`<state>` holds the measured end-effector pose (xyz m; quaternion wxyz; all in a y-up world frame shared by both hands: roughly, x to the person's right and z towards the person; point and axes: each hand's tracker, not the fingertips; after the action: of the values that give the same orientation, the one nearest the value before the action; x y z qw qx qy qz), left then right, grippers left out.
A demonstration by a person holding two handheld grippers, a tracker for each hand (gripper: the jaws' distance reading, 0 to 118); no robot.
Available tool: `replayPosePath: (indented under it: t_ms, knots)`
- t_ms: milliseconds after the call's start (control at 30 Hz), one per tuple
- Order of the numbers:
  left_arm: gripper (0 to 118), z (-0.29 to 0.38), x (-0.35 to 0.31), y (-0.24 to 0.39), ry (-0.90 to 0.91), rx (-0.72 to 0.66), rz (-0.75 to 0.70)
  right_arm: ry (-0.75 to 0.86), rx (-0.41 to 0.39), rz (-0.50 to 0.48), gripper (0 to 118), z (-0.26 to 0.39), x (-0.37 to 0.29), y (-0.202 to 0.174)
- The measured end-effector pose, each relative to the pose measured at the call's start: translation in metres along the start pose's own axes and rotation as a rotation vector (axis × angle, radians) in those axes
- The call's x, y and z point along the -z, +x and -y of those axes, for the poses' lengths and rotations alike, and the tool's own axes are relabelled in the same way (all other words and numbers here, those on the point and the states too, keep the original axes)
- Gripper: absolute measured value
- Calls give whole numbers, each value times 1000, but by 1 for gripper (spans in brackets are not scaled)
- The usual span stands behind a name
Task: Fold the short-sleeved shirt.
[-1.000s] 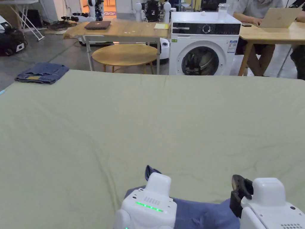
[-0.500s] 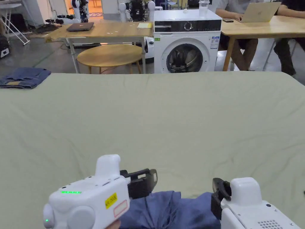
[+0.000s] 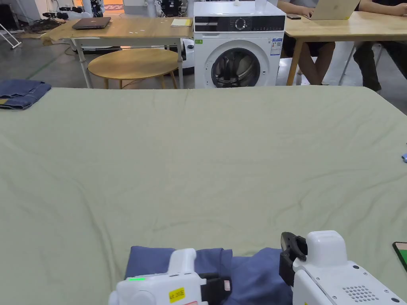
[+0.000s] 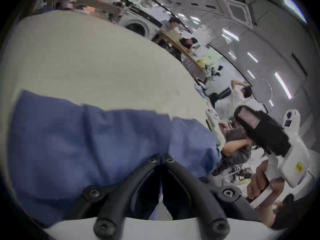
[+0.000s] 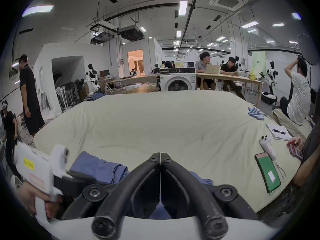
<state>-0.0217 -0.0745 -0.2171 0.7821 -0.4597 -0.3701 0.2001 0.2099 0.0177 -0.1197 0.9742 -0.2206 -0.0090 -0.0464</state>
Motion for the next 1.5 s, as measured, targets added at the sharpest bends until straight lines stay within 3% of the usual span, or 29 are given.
replayPosePath:
  t_ms: [133, 300, 400, 433, 533, 567, 667, 733, 800, 900, 1000, 1067, 1100, 1167, 1233, 1333, 1433, 1500]
  knots:
    - [0, 5, 16, 5, -32, 31, -48, -7, 1, 17, 0, 1, -1, 4]
    - [0, -3, -44, 13, 115, 72, -63, -5, 5, 18, 0, 1, 0, 3]
    - [0, -2, -83, 3, 246, 131, -156, -9, 21, 3, 0, 0, 5, -2]
    - [11, 0, -98, -9, 279, 111, -201, -7, 23, -4, 0, 0, 5, -4]
    - [83, 3, -141, -49, 329, -6, -252, -2, 7, -19, 0, 0, 2, -12]
    - [100, 5, -150, -65, 342, -51, -251, -4, 1, -21, 0, 1, 3, -14]
    - [107, 12, -174, -106, 372, -170, -256, -9, 2, -27, 0, 3, 7, -18]
    - [107, 15, -179, -128, 376, -262, -246, -13, 7, -30, 0, 3, 7, -20]
    - [107, 19, -170, -148, 357, -393, -142, -15, 2, -33, 0, 3, 7, -23]
    - [107, 31, -135, -169, 293, -570, 147, -17, -6, -31, 0, 2, 7, -24]
    - [107, 34, -103, -164, 313, -621, 414, -16, -3, -26, 0, 1, 7, -23]
    - [101, 32, -92, -156, 309, -598, 333, -19, -2, -23, 0, 0, 7, -22]
    - [81, 29, -88, -158, 318, -575, 241, -19, -4, -18, 0, 0, 7, -22]
    - [8, 28, -78, -156, 246, -611, 51, -20, -7, -14, 0, -1, 6, -20]
    - [8, 29, -80, -151, 296, -609, 108, -25, -12, -5, 0, 0, 6, -19]
    - [7, 23, -98, -143, 350, -593, 64, -29, -8, 7, 0, 0, 6, -18]
    - [7, 15, -139, -157, 511, -630, -3, -35, -3, 17, 0, 0, 8, -19]
    - [7, 6, -172, -169, 561, -585, -122, -30, -4, 16, 0, -1, 8, -23]
